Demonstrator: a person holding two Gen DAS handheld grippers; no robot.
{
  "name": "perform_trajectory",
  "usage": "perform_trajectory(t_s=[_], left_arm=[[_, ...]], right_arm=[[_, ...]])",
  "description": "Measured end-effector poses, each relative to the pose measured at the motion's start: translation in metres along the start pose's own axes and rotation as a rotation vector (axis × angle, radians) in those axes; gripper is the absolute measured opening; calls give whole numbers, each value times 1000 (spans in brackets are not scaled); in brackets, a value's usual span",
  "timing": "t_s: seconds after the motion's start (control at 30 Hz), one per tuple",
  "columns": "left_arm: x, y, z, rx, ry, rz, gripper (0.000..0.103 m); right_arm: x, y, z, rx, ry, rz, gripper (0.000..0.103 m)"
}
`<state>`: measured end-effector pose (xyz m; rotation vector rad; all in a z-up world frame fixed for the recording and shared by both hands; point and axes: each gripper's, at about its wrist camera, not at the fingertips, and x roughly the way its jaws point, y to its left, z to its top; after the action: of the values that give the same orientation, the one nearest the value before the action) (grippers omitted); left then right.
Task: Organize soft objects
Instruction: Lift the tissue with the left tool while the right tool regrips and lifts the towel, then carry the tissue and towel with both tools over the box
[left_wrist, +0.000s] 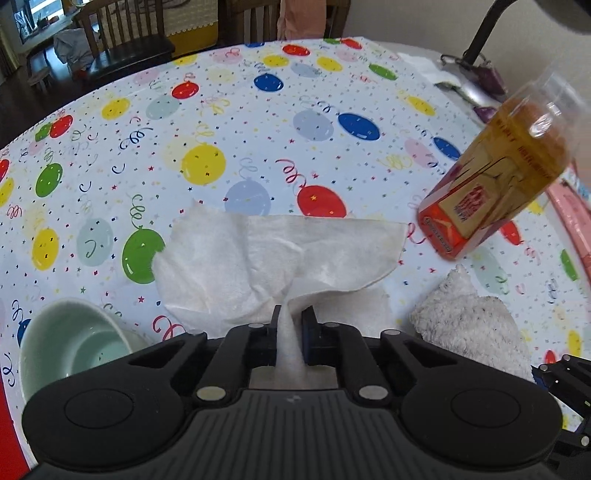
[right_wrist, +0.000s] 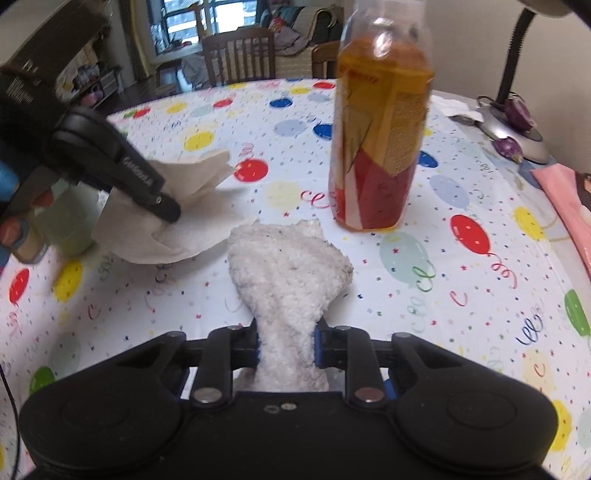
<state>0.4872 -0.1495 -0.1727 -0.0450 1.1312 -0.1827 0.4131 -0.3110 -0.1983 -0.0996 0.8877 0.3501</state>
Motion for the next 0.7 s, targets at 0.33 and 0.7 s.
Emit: perform_trajectory(t_s=[0.33, 0.7], left_arm=[[-60, 14, -11, -61, -32, -104, 8], [-149, 31, -19, -44, -154, -190, 9]], right_arm=[[-65, 0, 7, 81, -90, 43, 22], [-128, 42, 28, 68, -221, 53, 22]])
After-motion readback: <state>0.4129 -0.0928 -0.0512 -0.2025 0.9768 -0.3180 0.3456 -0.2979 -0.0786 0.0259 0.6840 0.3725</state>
